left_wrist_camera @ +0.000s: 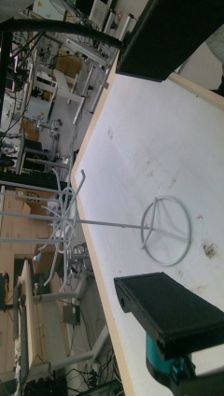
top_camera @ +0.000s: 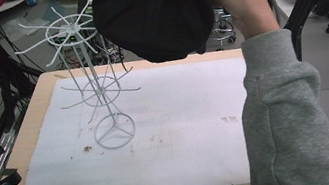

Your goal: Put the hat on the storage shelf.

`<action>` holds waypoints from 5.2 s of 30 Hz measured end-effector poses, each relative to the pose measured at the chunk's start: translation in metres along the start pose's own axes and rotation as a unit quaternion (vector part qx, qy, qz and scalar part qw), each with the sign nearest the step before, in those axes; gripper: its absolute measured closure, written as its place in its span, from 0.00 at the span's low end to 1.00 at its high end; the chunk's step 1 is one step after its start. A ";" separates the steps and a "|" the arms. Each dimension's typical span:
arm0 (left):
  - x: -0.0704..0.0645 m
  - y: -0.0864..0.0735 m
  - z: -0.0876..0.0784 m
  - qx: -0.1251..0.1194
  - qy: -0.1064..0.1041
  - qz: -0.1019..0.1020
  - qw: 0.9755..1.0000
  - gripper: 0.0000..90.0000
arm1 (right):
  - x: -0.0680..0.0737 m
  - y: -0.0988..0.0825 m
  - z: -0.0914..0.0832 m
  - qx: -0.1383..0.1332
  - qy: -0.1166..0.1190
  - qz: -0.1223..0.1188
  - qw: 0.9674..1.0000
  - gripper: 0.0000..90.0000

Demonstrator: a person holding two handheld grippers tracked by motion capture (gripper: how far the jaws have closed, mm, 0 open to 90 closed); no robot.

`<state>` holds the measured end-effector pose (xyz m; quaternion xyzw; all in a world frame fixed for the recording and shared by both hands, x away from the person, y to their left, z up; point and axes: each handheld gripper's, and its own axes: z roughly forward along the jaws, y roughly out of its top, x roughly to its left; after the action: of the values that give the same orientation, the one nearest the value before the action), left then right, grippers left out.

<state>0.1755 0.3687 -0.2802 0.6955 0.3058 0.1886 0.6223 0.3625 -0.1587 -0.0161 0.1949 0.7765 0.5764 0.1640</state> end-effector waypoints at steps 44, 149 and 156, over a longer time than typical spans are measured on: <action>0.002 -0.001 -0.002 0.002 0.010 -0.001 1.000 0.02 | -0.008 -0.065 0.020 0.018 0.112 0.014 0.993 0.79; 0.016 0.017 0.050 -0.016 -0.064 0.011 0.998 0.02 | 0.022 -0.171 -0.035 0.001 0.044 0.030 0.999 0.11; 0.023 0.022 0.056 -0.026 -0.076 0.011 0.997 0.02 | 0.028 -0.198 -0.047 0.004 0.029 0.043 0.999 0.11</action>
<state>0.2328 0.3409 -0.2697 0.6945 0.2450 0.1498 0.6597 0.2932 -0.2354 -0.1932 0.2118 0.7744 0.5848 0.1159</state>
